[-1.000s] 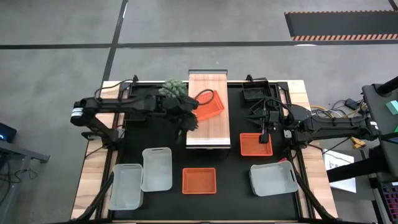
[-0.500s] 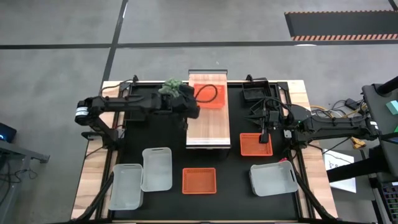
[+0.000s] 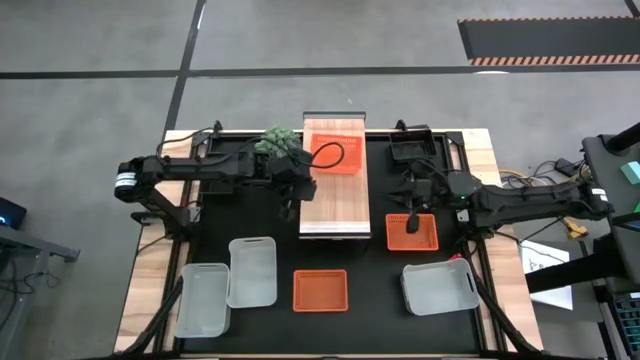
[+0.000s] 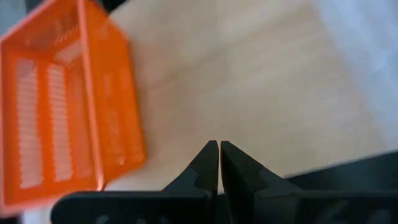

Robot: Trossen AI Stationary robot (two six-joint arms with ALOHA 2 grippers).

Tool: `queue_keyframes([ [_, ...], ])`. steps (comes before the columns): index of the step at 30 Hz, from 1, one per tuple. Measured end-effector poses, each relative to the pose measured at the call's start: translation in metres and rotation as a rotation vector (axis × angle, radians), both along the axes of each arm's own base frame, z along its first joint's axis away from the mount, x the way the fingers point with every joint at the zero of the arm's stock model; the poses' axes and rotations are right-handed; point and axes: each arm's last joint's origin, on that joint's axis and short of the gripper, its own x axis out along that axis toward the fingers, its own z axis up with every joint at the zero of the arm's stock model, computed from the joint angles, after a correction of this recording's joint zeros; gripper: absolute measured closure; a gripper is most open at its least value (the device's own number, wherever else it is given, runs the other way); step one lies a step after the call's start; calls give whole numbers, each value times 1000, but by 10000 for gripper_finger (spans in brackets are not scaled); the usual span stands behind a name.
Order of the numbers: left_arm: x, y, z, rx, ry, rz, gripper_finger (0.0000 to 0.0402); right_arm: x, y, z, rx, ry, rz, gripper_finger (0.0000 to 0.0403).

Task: Stack baskets on shelf by color
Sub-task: Put the top orange bin on the shelf

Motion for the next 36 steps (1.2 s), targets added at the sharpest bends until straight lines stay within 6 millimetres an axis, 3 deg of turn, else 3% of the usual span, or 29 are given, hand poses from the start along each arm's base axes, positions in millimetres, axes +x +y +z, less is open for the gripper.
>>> queue_keyframes([
  [4,-11,6,-5,58,23,60,400,19,-4,6,-5,41,-76,394],
  [12,-30,30,2,176,6,171,400,45,-15,21,-46,305,-279,394],
  [18,-29,54,-5,196,-60,167,400,52,-32,33,-74,388,-389,394],
  [23,-19,69,-11,201,-110,148,400,51,-55,26,-85,439,-459,394],
  [31,-14,84,-18,211,-116,166,400,57,-97,14,4,402,-349,394],
  [36,-13,87,-16,206,-151,157,400,63,-113,10,-11,358,-329,394],
])
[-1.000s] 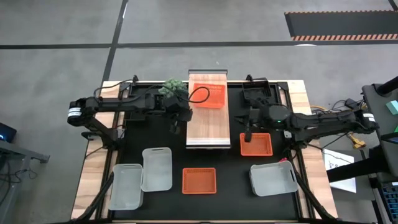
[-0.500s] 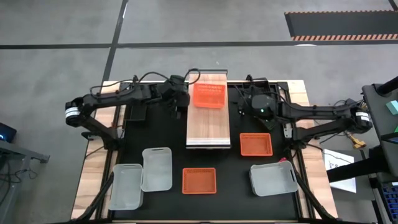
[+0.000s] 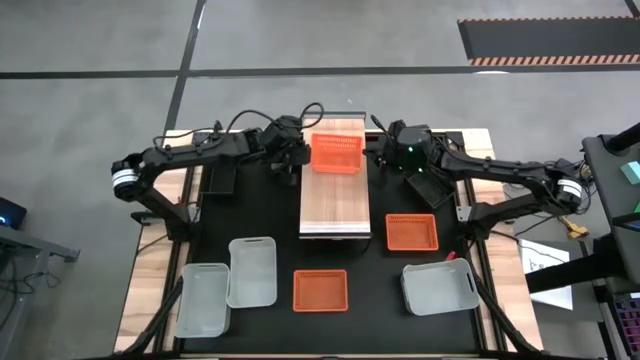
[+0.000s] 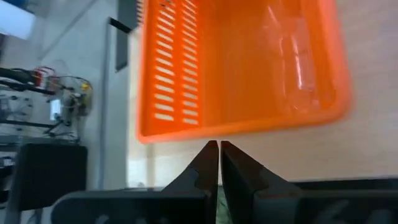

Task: Stack baskets on shelf by color
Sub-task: Put the top orange bin on the shelf

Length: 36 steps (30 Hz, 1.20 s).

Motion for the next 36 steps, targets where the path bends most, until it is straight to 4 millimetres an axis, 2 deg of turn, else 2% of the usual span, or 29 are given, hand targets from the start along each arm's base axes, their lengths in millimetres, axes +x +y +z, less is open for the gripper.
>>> queue_keyframes([
  [10,-2,16,7,71,-54,16,400,15,-31,2,-15,38,-57,394],
  [22,-11,43,7,82,-89,90,400,30,-61,17,-4,126,-83,394],
  [30,-11,45,5,74,-86,98,400,35,-65,32,25,195,-86,394],
  [36,-11,45,4,68,-80,100,400,31,-63,43,31,198,-89,394],
])
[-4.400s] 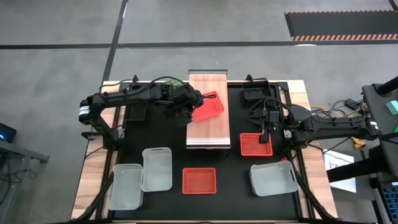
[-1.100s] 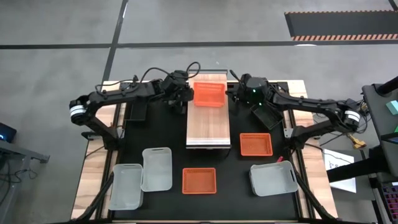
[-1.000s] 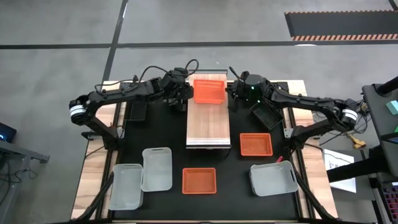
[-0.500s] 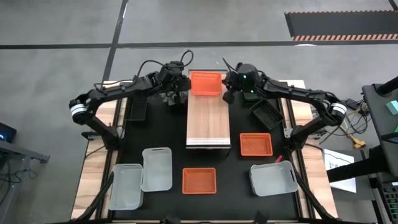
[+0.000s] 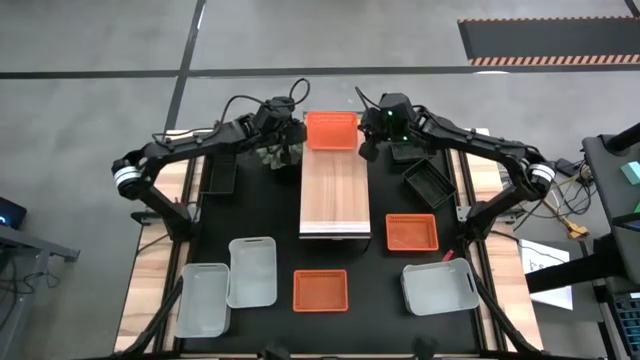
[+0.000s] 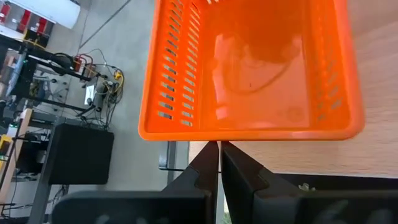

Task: Stack baskets on shelf by color
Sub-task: Put the top orange bin on the shelf

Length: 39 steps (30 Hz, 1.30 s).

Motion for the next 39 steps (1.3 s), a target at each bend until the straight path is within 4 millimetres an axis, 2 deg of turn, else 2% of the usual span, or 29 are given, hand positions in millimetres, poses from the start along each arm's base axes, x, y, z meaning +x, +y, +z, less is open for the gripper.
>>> queue_keyframes([
  [15,-4,-4,-7,-72,49,35,400,-18,14,16,61,-2,-21,394],
  [20,-7,-8,-12,-149,72,39,400,-25,23,9,192,30,60,394],
  [25,-5,-13,-15,-183,63,21,400,-21,28,-4,300,-31,216,394],
  [31,-4,-15,-18,-185,63,15,400,-11,25,-22,269,-102,240,394],
  [39,-3,-17,-20,-181,52,3,400,-10,23,-21,230,-114,208,394],
])
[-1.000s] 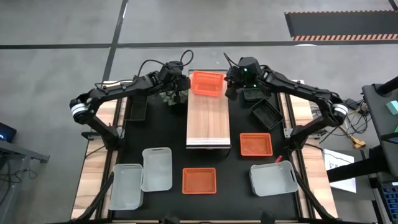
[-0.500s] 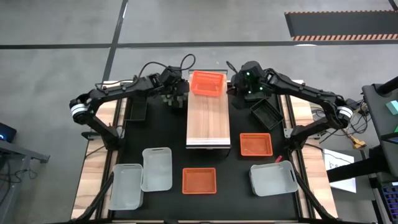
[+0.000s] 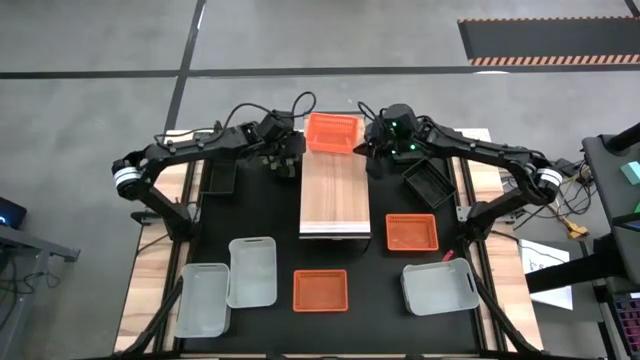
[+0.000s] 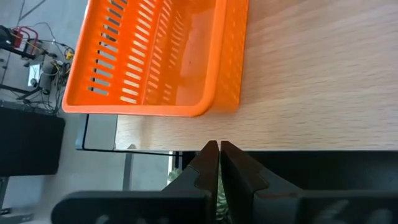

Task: Stack baskets on shelf by color
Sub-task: Put the top orange bin on the shelf

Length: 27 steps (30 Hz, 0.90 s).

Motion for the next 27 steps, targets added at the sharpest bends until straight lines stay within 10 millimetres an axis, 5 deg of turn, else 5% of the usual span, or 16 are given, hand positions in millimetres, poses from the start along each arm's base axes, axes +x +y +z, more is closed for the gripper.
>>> queue_keyframes([
  [27,8,-8,1,-16,-83,-89,400,-18,6,12,0,72,-111,394],
])
